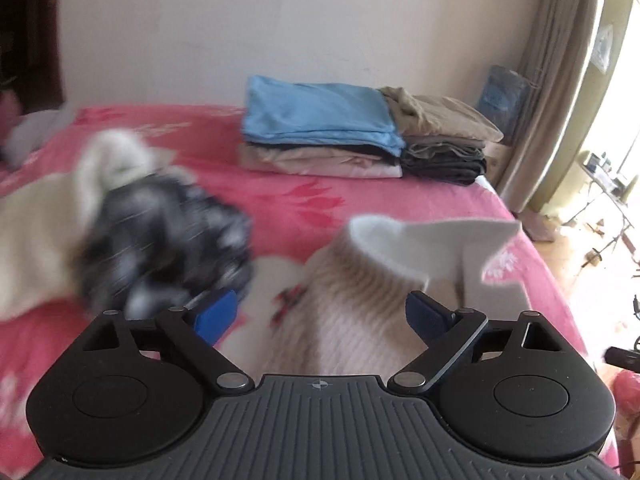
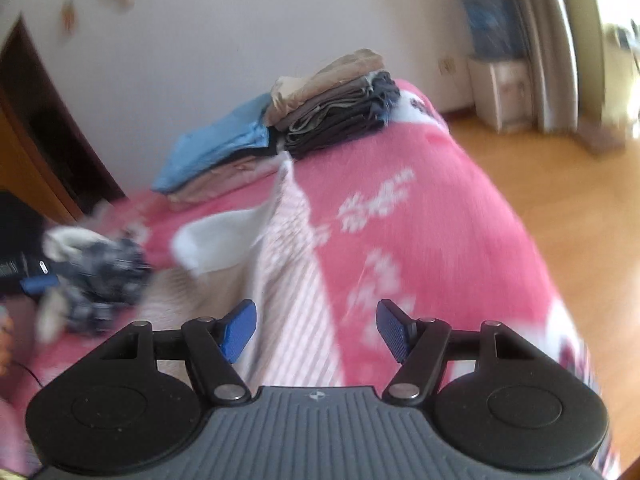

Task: Fold clothes
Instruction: 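Lower the cardigan onto the bedspread and open both grippers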

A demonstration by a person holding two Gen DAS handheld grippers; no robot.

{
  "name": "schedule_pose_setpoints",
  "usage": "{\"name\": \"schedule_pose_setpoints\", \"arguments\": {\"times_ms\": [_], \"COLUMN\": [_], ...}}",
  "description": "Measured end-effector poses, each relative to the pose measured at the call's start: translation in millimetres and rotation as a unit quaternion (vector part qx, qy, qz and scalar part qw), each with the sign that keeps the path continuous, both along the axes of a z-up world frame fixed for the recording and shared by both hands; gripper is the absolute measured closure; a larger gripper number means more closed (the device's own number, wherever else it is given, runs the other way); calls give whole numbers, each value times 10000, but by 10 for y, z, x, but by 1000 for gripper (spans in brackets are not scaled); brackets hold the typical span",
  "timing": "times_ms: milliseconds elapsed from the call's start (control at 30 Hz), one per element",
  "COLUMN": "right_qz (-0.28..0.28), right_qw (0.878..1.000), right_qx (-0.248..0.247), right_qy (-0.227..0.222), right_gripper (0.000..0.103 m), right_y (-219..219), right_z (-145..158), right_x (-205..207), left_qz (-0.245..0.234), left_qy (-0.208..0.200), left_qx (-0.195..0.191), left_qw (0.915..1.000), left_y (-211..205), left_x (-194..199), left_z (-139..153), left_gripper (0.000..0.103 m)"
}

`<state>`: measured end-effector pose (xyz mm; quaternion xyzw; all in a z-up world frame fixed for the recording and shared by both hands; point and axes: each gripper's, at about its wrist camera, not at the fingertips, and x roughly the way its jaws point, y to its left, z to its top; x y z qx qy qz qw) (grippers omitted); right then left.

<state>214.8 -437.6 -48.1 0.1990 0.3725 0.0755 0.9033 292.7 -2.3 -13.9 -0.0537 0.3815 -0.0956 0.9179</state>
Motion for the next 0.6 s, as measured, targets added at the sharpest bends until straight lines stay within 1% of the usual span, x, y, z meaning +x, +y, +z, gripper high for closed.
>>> {"name": "schedule_pose_setpoints", "arguments": {"times_ms": [67,167,233,267,333,467,533,600], "right_qz": [-24,110,234,359,599,1076,1312,1547], "right_qw": [9998,9991,9981,9972,9947,9860,9799,9725], "right_qx": [198,395,545,647,835,1207,1391,1573], "right_qy": [16,-80,-142,-120,53,398,569,740], "right_gripper": [34,34,34,34,34,34,33,33], "right_y": [39,143,220,288,465,820,998,1175], "right_z": [100,298,441,496,508,532,543,555], "right_x": [-356,-810,-1101,-1192,-1284,-1467,-1558,-1650], "left_qz": [175,502,638,676,772,852,798,654], "left_qy": [182,454,617,681,775,891,954,975], "left_qx": [-11,-70,-137,-155,-209,-406,-396,-269], "left_qw": [9997,9977,9960,9953,9938,9915,9914,9927], "left_y": [123,304,391,447,557,653,608,516], "left_x": [-337,-865,-1201,-1350,-1634,-2053,-2189,-2312], "left_z": [3,-36,-76,-98,-145,-263,-344,-415], "left_gripper": [10,10,10,10,10,10,12,13]}}
